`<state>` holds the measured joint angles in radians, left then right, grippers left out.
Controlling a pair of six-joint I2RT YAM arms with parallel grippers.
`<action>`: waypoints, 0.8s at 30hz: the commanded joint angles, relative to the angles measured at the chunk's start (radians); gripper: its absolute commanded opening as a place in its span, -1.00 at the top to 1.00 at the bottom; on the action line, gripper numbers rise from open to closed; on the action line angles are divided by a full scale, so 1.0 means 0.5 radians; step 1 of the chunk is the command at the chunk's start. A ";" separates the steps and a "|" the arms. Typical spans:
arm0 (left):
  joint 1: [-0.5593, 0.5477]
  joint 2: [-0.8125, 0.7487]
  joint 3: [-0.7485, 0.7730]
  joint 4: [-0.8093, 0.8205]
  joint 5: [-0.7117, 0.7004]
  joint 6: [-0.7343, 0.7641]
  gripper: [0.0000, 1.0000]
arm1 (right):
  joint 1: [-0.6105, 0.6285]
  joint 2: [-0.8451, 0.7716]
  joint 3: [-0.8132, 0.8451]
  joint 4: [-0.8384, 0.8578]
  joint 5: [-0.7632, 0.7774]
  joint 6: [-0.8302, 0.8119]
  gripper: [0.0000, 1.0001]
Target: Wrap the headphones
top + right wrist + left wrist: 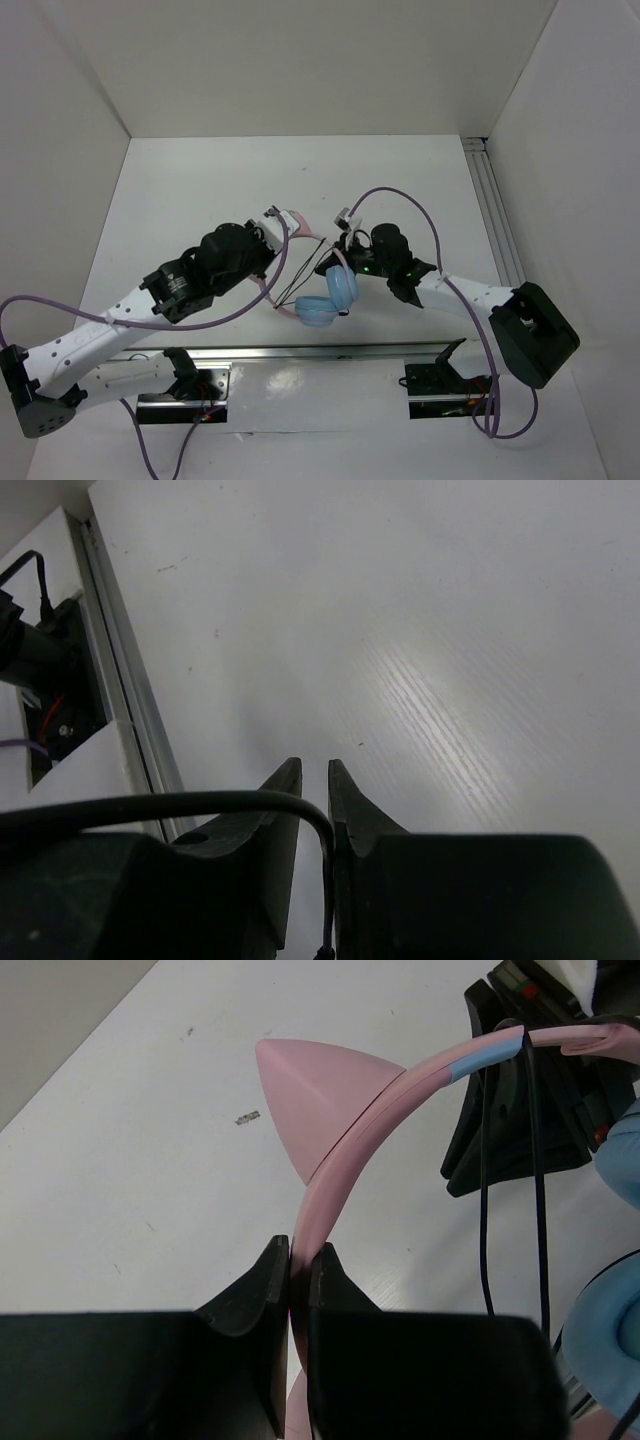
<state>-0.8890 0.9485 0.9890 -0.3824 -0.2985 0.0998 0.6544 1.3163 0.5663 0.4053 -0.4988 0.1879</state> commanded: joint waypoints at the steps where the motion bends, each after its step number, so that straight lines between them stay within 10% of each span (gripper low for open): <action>1: -0.011 -0.010 0.065 0.314 -0.124 -0.168 1.00 | -0.026 0.000 -0.001 0.251 -0.030 0.057 0.51; 24: -0.011 -0.004 0.065 0.507 -0.142 -0.515 1.00 | -0.026 0.098 -0.320 0.601 0.188 0.293 0.39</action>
<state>-0.8890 0.9543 0.9890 -0.2646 -0.3618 -0.0868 0.6472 1.3521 0.4210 0.6155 -0.4343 0.3176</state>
